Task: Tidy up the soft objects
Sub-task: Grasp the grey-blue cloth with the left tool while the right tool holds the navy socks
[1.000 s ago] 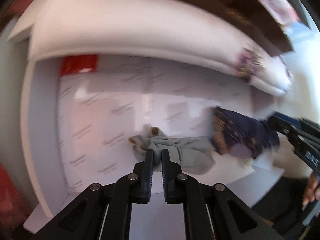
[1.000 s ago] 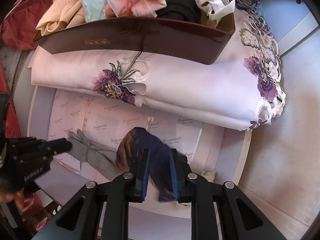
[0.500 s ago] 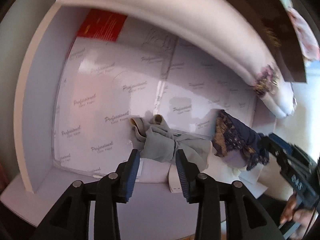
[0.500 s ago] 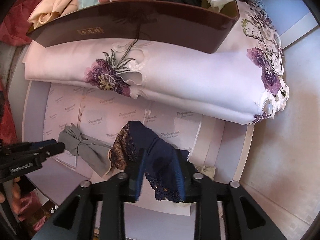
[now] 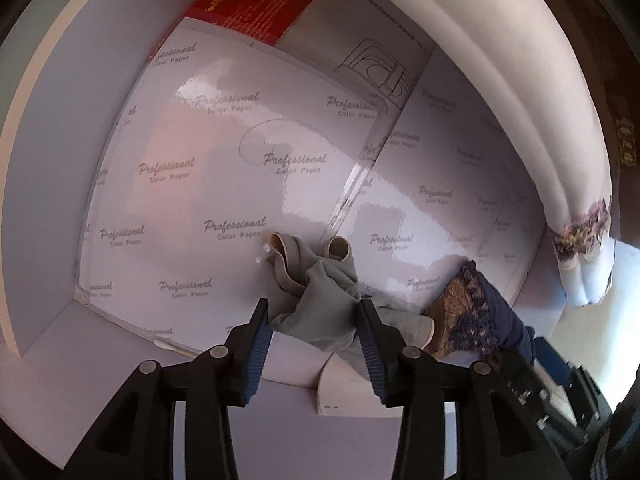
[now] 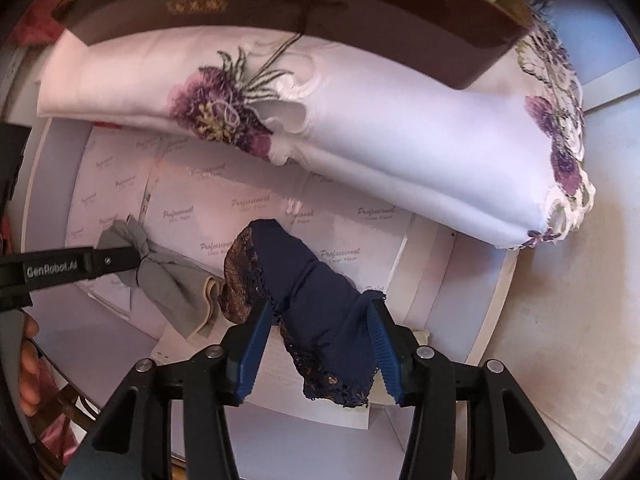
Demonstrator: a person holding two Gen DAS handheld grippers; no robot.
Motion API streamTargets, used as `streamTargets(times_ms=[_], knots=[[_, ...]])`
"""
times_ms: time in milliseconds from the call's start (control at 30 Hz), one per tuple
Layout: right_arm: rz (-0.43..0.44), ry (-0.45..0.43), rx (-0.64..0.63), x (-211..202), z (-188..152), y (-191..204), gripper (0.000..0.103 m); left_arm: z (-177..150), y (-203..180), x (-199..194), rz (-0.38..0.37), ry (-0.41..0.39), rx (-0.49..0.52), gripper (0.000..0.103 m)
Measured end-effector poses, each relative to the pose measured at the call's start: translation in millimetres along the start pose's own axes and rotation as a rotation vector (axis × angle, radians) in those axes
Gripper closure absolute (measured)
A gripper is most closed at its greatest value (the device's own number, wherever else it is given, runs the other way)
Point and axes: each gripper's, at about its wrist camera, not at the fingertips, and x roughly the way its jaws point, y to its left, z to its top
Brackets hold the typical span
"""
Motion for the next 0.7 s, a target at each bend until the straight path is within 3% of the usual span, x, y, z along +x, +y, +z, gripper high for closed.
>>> streamTargets(times_ms=[67,200,333,533,700], knots=[[-0.01,0.009,-0.014,3.5,0.2,3.7,0.052,-0.7,-0.6,0.4,-0.004,-0.011,0.001,0.061],[-0.031,0.025,-0.038,11.5,0.4,9.2,0.049,-4.6,-3.6,-10.3,0.008,-0.048,0.109,0.074],[-0.071,0.045,-0.082,23.1,-0.4,18.0,0.05,-8.7,-9.4,-15.8,0.028,-0.085,0.189,0.077],[-0.097,0.033,-0.114,28.0,-2.4,28.1,0.07,-18.7,-19.8,-32.3,0.11,-0.152,0.32,0.081],[-0.04,0.01,-0.088,15.1,-3.7,20.0,0.08,-30.7,-31.1,-43.8,0.262,-0.189,0.443,0.082]])
